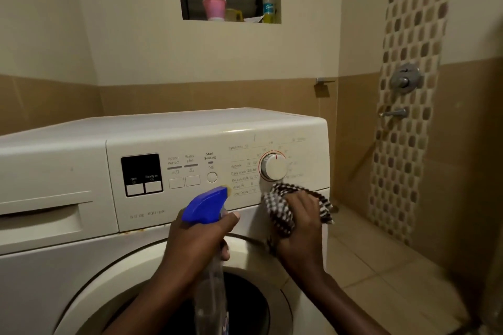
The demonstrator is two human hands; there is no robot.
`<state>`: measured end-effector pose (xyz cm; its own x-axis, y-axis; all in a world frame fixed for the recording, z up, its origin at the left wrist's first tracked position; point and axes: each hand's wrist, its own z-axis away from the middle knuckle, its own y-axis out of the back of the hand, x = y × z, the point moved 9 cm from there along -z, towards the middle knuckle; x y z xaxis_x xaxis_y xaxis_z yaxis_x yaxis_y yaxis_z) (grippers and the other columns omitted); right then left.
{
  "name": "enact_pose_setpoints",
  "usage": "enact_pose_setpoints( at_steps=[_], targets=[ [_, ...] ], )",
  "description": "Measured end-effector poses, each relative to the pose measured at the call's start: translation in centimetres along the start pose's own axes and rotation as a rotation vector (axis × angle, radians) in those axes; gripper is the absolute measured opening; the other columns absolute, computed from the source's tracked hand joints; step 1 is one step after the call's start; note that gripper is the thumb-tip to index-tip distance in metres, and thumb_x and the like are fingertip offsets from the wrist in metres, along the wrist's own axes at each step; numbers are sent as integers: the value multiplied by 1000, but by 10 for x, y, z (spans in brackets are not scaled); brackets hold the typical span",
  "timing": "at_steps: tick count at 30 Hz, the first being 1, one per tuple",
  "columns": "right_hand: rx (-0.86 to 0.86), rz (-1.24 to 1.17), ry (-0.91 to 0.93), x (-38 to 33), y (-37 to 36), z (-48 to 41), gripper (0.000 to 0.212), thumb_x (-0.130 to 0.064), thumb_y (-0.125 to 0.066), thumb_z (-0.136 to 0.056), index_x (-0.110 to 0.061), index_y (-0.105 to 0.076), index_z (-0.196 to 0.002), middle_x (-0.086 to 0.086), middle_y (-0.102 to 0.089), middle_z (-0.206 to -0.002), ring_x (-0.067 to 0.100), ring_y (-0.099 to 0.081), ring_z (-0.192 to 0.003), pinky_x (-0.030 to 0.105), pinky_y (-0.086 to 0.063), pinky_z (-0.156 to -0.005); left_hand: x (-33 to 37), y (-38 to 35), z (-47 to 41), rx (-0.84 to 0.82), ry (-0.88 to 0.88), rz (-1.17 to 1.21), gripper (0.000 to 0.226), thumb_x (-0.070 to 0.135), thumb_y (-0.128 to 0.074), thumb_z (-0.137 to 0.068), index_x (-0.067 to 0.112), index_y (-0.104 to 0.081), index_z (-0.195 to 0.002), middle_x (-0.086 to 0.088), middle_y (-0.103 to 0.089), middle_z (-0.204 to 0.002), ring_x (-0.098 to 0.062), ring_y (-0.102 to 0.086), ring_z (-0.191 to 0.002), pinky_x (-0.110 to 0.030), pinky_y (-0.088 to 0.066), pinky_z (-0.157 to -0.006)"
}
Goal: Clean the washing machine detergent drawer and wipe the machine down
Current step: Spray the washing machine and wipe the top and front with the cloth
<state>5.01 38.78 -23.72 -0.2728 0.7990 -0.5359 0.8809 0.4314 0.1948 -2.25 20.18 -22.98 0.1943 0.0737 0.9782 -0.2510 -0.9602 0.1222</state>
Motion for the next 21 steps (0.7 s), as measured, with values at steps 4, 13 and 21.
enact_pose_setpoints(
  at_steps=[4, 13, 21],
  targets=[
    [46, -21, -12, 11, 29, -2, 29, -13, -62, -72, -15, -66, -101, -3, -61, -104, 21, -54, -101, 24, -42, -89, 23, -24, -1, -52, -80, -4, 26, 26, -76, -80, 4, -64, -86, -13, -61, -53, -20, -57, -47, -36, -52, -63],
    [331, -303, -234, 40, 106, -20, 40, -38, -69, -86, -3, -65, -105, 8, -69, -87, -2, -66, -72, 19, -52, -61, 76, -85, -18, -112, -203, 27, 18, 20, -76, -81, 14, -61, -86, -15, -66, -75, -17, -58, -45, -34, -56, -62],
    [405, -303, -333, 59, 129, -17, 60, -56, -65, -68, -20, -62, -117, 2, -68, -108, 22, -65, -104, 54, -55, -87, 98, -135, -24, -200, -213, -13, 41, 31, -82, -74, 4, -58, -92, -10, -63, -73, -18, -59, -45, -39, -59, -64]
  ],
)
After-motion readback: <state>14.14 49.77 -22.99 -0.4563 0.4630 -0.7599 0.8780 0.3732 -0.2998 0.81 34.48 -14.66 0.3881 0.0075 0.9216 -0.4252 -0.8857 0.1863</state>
